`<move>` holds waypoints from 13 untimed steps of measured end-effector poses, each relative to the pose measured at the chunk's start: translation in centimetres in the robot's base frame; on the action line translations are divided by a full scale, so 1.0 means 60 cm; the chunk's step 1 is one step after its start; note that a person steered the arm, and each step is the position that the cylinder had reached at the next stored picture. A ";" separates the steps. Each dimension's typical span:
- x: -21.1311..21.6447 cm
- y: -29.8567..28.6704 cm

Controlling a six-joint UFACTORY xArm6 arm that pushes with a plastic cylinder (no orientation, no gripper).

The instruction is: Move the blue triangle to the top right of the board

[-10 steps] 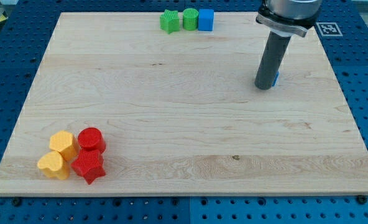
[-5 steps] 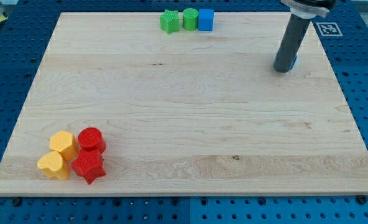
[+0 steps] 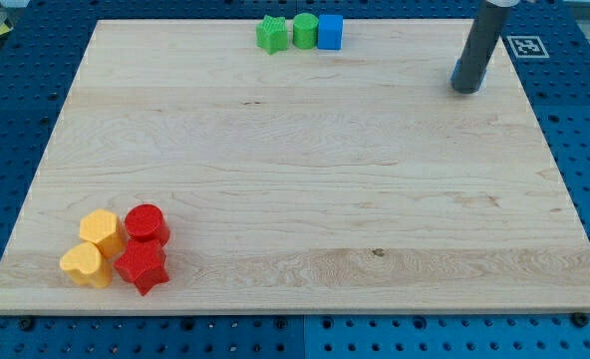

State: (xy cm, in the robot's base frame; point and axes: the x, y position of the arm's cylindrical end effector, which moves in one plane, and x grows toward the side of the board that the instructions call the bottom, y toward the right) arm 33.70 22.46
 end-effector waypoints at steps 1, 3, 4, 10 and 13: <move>-0.003 0.028; -0.047 0.035; -0.076 0.035; -0.135 -0.005; -0.077 -0.046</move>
State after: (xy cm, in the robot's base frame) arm 29.08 19.68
